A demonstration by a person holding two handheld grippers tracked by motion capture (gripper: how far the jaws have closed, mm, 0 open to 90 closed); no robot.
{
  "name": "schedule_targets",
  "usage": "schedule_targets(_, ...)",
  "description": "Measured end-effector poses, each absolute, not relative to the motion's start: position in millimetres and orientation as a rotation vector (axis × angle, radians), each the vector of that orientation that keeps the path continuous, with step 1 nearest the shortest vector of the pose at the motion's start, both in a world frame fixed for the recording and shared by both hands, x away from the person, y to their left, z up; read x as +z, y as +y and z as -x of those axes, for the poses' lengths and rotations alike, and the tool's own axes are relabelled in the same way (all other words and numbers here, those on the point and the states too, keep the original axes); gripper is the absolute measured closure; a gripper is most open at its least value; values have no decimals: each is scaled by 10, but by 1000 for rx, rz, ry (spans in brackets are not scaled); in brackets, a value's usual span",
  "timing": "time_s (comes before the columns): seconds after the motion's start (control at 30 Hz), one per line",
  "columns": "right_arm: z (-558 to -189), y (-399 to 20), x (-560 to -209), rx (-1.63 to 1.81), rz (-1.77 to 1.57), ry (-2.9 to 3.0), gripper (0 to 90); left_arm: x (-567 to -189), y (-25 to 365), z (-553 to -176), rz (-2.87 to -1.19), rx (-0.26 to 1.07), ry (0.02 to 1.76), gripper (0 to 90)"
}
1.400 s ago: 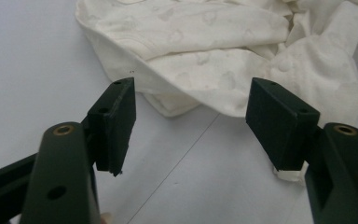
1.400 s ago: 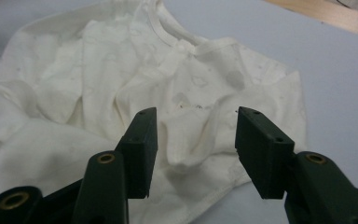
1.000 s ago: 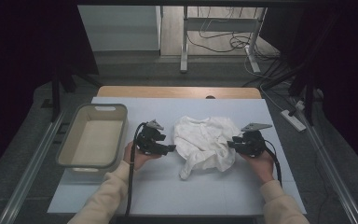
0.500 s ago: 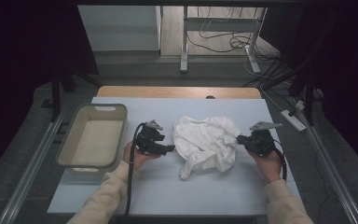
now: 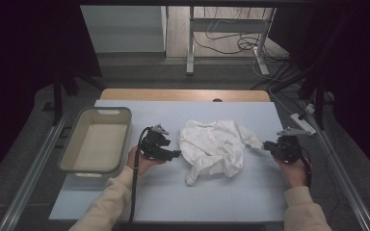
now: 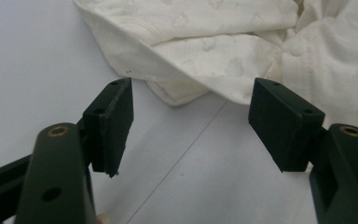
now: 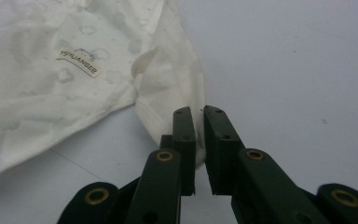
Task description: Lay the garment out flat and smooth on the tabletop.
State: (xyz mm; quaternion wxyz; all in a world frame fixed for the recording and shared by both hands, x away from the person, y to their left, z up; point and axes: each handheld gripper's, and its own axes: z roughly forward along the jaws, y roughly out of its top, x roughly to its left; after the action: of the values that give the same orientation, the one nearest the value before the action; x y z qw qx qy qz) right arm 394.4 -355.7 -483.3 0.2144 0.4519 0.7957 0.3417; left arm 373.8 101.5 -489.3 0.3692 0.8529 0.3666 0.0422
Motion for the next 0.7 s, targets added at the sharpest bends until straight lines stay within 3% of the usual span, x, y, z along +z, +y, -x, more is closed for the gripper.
schedule_targets(0.7, -3924, -3913, -4813, 849, -1309, 2102, 809, -4904, 1020, -3742, -2202, 102, 940, 307)
